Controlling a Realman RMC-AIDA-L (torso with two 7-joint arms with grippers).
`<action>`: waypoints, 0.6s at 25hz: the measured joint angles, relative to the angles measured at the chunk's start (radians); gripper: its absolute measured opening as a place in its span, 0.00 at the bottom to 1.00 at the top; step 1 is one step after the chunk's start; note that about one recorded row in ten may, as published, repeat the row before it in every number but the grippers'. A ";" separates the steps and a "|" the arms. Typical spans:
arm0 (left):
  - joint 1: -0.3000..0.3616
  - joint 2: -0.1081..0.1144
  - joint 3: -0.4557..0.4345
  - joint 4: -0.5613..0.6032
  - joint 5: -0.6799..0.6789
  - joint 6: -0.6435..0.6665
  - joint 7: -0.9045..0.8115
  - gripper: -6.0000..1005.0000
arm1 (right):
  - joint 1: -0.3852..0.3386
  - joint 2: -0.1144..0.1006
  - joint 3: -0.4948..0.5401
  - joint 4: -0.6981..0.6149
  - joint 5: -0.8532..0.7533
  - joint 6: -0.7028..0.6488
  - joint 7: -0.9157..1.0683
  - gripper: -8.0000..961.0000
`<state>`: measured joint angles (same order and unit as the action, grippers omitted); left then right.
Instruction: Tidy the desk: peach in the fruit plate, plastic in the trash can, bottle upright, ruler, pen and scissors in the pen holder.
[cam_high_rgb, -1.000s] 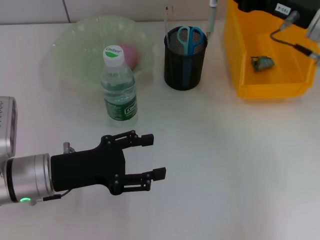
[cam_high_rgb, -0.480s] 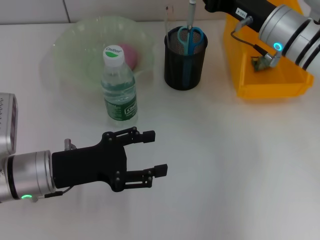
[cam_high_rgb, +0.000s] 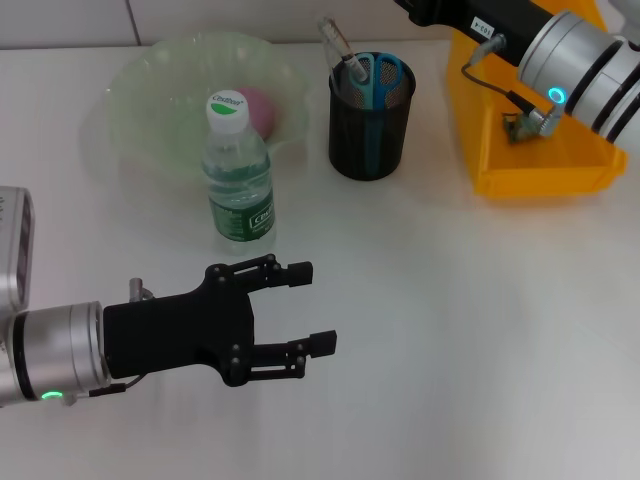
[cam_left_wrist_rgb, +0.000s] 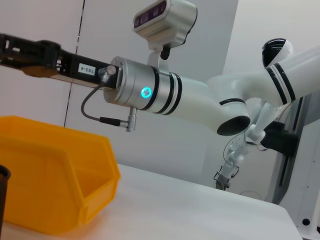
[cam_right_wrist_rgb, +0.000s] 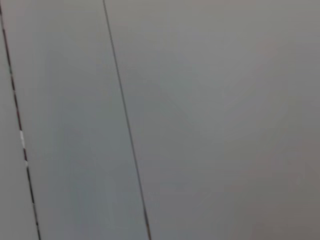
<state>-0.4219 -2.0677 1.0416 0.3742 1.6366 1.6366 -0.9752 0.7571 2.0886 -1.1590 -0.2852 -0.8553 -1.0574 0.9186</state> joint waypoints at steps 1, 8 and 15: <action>0.003 0.000 0.000 0.000 -0.005 0.006 0.000 0.81 | -0.012 -0.003 0.000 -0.009 0.000 -0.033 0.015 0.38; 0.012 0.003 -0.010 0.000 -0.011 0.053 0.000 0.81 | -0.254 -0.043 0.015 -0.320 -0.187 -0.314 0.312 0.61; 0.038 0.025 -0.027 -0.001 -0.012 0.109 -0.013 0.81 | -0.428 -0.093 0.208 -0.402 -0.629 -0.728 0.383 0.61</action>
<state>-0.3839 -2.0432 1.0146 0.3731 1.6243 1.7454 -0.9883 0.3291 1.9959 -0.9514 -0.6877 -1.4848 -1.7856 1.3021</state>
